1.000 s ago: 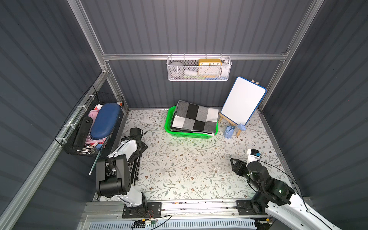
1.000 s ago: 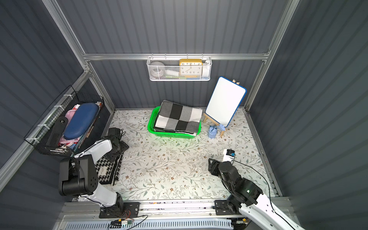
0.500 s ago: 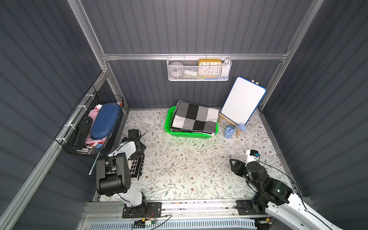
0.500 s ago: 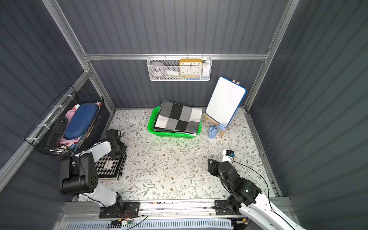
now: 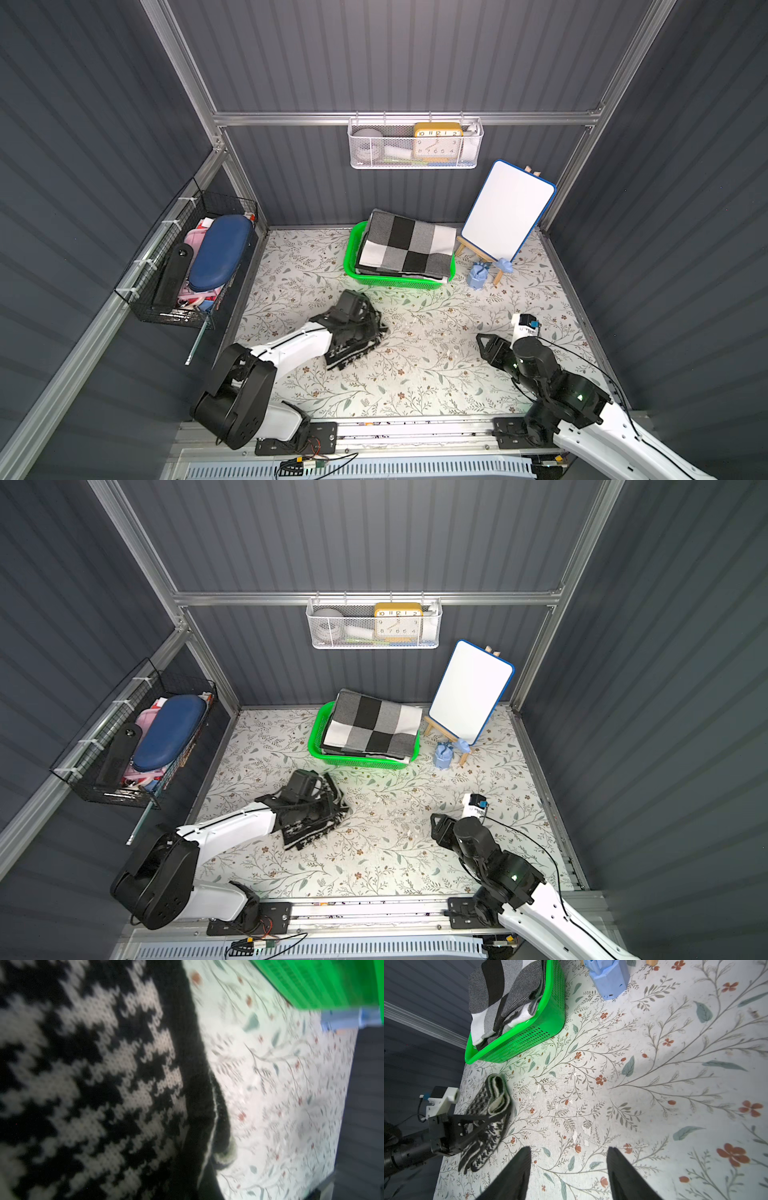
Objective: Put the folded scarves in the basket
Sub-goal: Move the scarf to the center of the board.
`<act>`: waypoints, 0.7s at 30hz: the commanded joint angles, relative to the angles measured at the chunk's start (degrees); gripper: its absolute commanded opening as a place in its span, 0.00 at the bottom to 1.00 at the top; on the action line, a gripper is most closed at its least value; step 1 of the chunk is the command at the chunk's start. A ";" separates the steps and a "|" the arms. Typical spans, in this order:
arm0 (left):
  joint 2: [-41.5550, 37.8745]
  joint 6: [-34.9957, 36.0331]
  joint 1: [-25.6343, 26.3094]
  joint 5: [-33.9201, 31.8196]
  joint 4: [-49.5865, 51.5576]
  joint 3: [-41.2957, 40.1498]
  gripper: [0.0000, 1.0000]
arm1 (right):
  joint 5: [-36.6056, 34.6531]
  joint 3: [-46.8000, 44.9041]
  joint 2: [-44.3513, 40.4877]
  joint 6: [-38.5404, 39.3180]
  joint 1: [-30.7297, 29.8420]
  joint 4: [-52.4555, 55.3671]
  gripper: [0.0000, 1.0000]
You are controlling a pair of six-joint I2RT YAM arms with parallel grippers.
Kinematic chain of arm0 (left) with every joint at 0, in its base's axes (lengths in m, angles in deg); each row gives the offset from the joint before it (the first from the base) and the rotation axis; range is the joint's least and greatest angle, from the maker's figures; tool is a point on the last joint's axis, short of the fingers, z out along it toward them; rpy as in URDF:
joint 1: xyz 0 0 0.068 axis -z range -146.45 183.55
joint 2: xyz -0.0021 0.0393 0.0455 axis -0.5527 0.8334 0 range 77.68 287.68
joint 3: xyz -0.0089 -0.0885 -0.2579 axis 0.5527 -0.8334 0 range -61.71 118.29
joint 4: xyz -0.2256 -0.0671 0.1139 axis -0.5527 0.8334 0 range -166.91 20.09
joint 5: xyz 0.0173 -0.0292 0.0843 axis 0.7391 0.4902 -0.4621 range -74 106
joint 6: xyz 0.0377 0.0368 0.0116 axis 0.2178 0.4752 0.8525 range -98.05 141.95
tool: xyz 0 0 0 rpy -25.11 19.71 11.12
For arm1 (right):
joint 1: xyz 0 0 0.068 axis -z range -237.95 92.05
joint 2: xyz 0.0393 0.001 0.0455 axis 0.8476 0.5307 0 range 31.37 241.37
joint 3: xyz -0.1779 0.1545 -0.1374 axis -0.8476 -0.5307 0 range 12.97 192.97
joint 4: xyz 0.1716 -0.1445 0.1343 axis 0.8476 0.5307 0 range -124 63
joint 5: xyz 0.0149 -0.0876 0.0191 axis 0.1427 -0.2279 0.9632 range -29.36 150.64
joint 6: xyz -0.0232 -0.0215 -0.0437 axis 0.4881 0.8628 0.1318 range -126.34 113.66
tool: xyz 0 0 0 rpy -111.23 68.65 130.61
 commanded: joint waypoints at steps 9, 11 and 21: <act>5.93 -7.71 28.37 -2.59 -4.86 10.60 0.88 | 2.17 -0.86 -0.50 -4.44 -0.18 3.99 0.62; 5.04 -7.29 28.81 -4.23 -4.25 11.87 0.99 | 2.54 -0.62 0.77 -5.01 -0.16 3.98 0.61; -10.24 -14.13 22.11 -14.97 7.78 5.12 0.99 | 12.00 6.91 22.75 -3.95 -2.84 -2.34 0.60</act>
